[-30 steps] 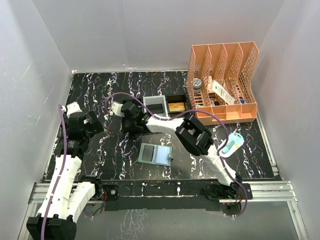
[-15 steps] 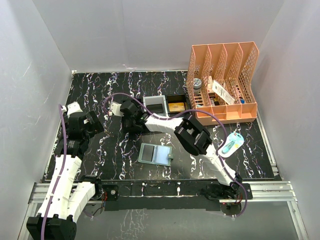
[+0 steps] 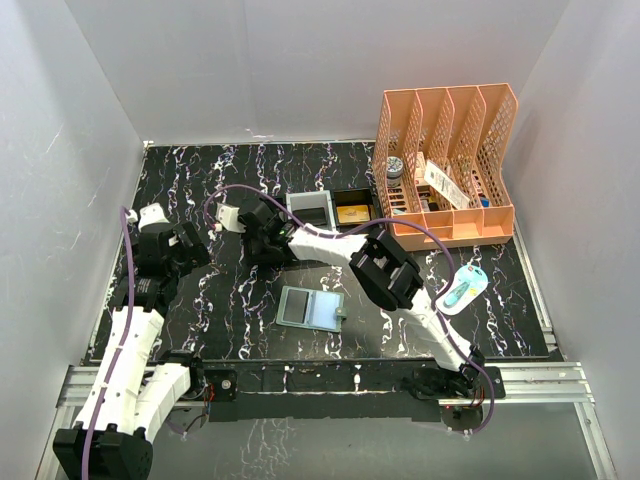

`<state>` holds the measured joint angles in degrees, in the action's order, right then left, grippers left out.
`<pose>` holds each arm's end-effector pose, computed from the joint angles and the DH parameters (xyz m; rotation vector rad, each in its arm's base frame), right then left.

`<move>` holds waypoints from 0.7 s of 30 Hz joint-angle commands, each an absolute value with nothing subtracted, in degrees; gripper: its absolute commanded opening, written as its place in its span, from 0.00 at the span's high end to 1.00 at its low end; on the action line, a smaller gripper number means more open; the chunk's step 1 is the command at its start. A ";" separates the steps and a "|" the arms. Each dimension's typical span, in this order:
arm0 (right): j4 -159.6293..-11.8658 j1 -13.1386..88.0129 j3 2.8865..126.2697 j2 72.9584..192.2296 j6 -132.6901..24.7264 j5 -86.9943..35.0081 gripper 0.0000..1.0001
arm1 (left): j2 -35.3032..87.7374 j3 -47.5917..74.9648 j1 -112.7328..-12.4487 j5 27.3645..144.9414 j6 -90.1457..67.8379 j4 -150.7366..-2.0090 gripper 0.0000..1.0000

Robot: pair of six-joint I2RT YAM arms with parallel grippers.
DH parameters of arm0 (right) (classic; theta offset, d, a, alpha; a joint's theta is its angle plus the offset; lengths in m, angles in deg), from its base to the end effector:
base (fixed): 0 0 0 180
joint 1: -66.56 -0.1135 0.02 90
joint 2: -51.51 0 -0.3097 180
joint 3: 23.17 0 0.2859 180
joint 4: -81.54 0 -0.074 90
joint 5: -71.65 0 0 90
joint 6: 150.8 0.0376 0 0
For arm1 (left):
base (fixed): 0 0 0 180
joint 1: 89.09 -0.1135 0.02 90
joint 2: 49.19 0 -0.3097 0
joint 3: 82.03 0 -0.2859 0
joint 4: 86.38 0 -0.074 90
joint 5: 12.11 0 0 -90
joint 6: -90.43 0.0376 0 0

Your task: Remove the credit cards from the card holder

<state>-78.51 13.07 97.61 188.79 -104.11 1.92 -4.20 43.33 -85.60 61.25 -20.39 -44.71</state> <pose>0.3731 0.4822 0.1775 -1.4911 1.5853 -0.2889 0.1764 0.0000 0.3220 -0.4840 2.0477 0.0552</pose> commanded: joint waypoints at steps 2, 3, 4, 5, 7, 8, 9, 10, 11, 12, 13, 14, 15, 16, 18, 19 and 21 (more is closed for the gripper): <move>-78.07 13.86 101.13 187.43 -102.38 -1.33 0.70 | -3.93 42.07 -85.84 63.25 -19.21 -45.34 0.01; -77.21 13.99 101.70 187.66 -102.37 -1.72 0.68 | -3.90 42.11 -85.84 63.72 -19.06 -45.56 0.01; -76.43 14.15 102.14 187.80 -102.37 -2.20 0.67 | -3.92 42.10 -85.79 64.05 -18.94 -45.65 0.01; -76.16 14.35 102.34 187.83 -102.14 -2.67 0.66 | -3.95 42.09 -85.83 64.22 -18.91 -45.70 0.01; -75.92 14.69 102.60 187.75 -101.62 -3.53 0.64 | -3.99 42.24 -85.84 64.16 -18.82 -45.71 0.01; -75.44 14.73 102.81 187.86 -101.63 -3.73 0.63 | -4.01 42.34 -85.79 64.10 -18.78 -45.70 0.01; -75.07 14.71 102.84 187.91 -101.77 -3.62 0.62 | -4.01 42.30 -85.82 64.14 -18.76 -45.78 0.01; -75.09 14.79 102.74 187.92 -101.84 -3.43 0.61 | -4.01 42.34 -85.81 64.19 -18.74 -45.79 0.01; -75.09 14.86 102.57 187.85 -101.88 -3.39 0.60 | -3.95 42.31 -85.84 64.23 -18.73 -45.84 0.01; -75.09 14.95 102.40 187.77 -101.97 -3.45 0.59 | -3.86 42.30 -85.80 64.31 -18.67 -45.84 0.01; -75.05 15.01 102.27 187.63 -102.04 -3.38 0.59 | -3.80 42.32 -85.83 64.34 -18.61 -45.80 0.01; -74.97 15.10 102.24 187.44 -101.90 -3.42 0.59 | -3.71 42.27 -85.79 64.30 -18.64 -45.73 0.01; -74.59 15.11 102.28 187.21 -101.74 -3.79 0.58 | -3.62 42.31 -85.82 64.32 -18.65 -45.77 0.01; -74.14 15.19 102.44 187.03 -101.60 -4.28 0.58 | -3.51 42.33 -85.84 64.29 -18.65 -45.78 0.01; -72.97 15.24 103.11 186.61 -101.47 -5.93 0.57 | -3.38 42.21 -85.79 63.96 -18.76 -45.58 0.01; -72.83 15.29 103.38 186.29 -101.18 -6.56 0.56 | -3.32 42.11 -85.82 63.56 -18.88 -45.42 0.01; -72.58 15.46 104.20 185.64 -99.89 -7.66 0.55 | -3.43 42.03 -85.84 62.38 -19.21 -45.06 0.01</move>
<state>-72.37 15.01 99.92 188.79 -102.20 -4.86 -3.26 43.33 -85.60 63.74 -19.50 -45.47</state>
